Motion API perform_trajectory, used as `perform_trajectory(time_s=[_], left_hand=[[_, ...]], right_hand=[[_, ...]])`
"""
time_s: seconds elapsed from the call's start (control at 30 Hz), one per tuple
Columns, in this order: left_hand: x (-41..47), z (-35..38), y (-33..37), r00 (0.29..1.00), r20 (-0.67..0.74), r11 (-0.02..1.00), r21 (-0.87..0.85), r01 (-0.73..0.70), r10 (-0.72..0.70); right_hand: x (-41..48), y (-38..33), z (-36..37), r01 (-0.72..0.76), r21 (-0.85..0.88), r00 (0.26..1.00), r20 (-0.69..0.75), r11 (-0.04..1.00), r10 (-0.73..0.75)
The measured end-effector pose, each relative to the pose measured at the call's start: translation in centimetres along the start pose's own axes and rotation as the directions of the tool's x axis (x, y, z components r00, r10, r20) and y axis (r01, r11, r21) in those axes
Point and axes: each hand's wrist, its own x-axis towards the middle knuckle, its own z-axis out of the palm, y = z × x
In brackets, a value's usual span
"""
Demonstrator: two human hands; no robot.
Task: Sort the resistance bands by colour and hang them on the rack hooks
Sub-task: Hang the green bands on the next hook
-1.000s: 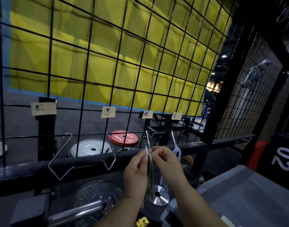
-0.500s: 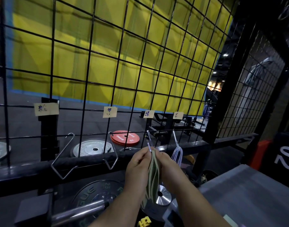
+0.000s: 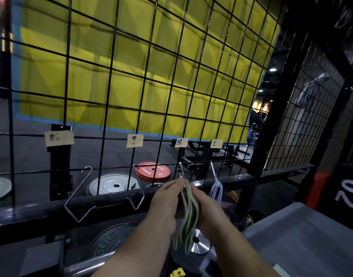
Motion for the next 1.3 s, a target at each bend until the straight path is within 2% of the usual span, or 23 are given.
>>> perform_trajectory(time_s=[0.13, 0.37, 0.5, 0.6, 0.77, 0.93, 1.03, 1.13, 1.2, 1.3], left_hand=[[0.1, 0.3, 0.2, 0.999, -0.005, 0.998, -0.048, 0.048, -0.049], [1.3, 0.1, -0.4, 0.995, -0.08, 0.998, 0.006, 0.06, -0.059], [1.6, 0.1, -0.7, 0.993, -0.11, 0.998, 0.03, 0.049, -0.046], [1.4, 0.2, -1.1, 0.994, -0.105, 0.998, 0.049, 0.024, -0.019], [0.4, 0.5, -0.8, 0.993, -0.117, 0.999, 0.051, 0.0, 0.006], [0.0, 0.6, -1.0, 0.991, -0.105, 0.995, 0.069, -0.071, 0.078], [-0.2, 0.4, -1.4, 0.986, -0.09, 0.986, 0.1, -0.133, 0.142], [-0.3, -0.2, -2.4, 0.96, -0.056, 0.938, 0.234, -0.255, 0.275], [-0.3, -0.8, -3.3, 0.924, -0.025, 0.845, 0.414, -0.339, 0.383], [-0.4, -1.2, -4.2, 0.877, -0.016, 0.711, 0.592, -0.379, 0.48]], right_hand=[[0.0, -0.2, -0.4, 0.023, -0.049, 0.998, -0.063, 0.999, -0.026], [0.3, -2.0, 0.2, 0.083, -0.193, 0.986, -0.128, 0.978, -0.108], [0.7, -2.8, -0.2, 0.073, -0.336, 0.982, -0.138, 0.939, -0.126], [0.8, -3.0, -0.6, 0.073, -0.376, 0.979, -0.15, 0.924, -0.139], [0.3, -1.4, -0.6, 0.072, -0.297, 0.984, -0.137, 0.952, -0.117], [-1.6, 1.4, -0.2, 0.003, -0.457, 0.987, -0.139, 0.889, -0.075], [-1.6, 2.2, -0.2, 0.048, -0.506, 0.989, -0.098, 0.861, -0.113], [-1.2, 2.9, -0.4, 0.08, -0.519, 0.99, -0.059, 0.851, -0.13], [-1.0, 3.3, -0.6, 0.08, -0.497, 0.992, -0.041, 0.864, -0.116], [-1.0, 3.8, -0.9, 0.058, -0.499, 0.995, -0.045, 0.864, -0.092]])
